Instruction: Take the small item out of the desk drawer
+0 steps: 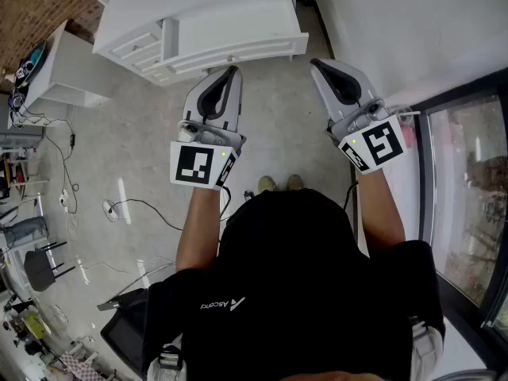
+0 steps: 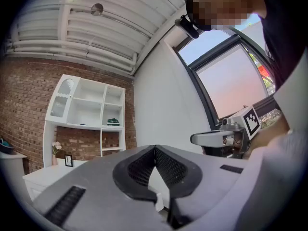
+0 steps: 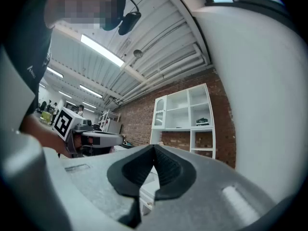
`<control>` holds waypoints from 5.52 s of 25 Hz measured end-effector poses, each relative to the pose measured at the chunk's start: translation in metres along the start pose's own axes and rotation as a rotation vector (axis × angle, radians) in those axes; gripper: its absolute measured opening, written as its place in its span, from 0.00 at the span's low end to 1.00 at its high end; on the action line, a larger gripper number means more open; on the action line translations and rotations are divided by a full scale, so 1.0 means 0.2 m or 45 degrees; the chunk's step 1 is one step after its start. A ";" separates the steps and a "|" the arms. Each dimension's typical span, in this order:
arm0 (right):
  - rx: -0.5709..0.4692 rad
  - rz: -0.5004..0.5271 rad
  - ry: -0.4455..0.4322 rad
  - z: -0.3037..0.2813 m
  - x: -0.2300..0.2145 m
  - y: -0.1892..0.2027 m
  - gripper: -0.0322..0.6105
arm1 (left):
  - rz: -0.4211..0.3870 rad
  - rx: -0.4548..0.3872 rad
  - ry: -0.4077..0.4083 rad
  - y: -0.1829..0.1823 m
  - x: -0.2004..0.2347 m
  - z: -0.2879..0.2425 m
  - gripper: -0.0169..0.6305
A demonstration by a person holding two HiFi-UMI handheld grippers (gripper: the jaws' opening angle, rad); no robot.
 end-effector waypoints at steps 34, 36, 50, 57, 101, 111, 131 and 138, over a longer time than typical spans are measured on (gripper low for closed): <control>0.143 0.029 -0.122 -0.26 -0.35 0.21 0.33 | -0.005 0.051 -0.136 0.15 0.12 -0.32 0.02; 0.176 0.029 -0.130 -0.34 -0.37 0.25 0.33 | -0.003 0.049 -0.137 0.18 0.20 -0.34 0.02; 0.609 0.124 -0.226 -1.21 -0.49 0.73 0.33 | 0.036 0.078 -0.038 0.50 1.06 -0.61 0.02; 0.964 0.154 -0.337 -1.64 -0.47 1.13 0.33 | 0.077 0.130 0.046 0.74 1.53 -0.71 0.02; 2.342 0.417 -0.595 -2.02 -0.33 2.46 0.33 | 0.331 0.229 -0.090 1.31 2.14 -0.66 0.02; 2.318 0.395 -0.619 -2.01 -0.31 2.48 0.32 | 0.351 0.245 -0.102 1.33 2.12 -0.62 0.02; 1.388 0.041 -0.390 -2.16 -0.47 1.62 0.31 | 0.247 0.220 -0.050 1.06 1.96 -0.77 0.02; 0.992 -0.070 -0.301 -2.13 -0.51 1.17 0.31 | 0.197 0.186 -0.025 0.84 1.87 -0.86 0.02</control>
Point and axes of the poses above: the fingertips, and each gripper's own axes: z backward along the fingers, x to its left, y out of its underside, the point moved 8 cm from there along z, backward along the fingers, and after that the axes turned 14 degrees about y, right-handed, at the moved point
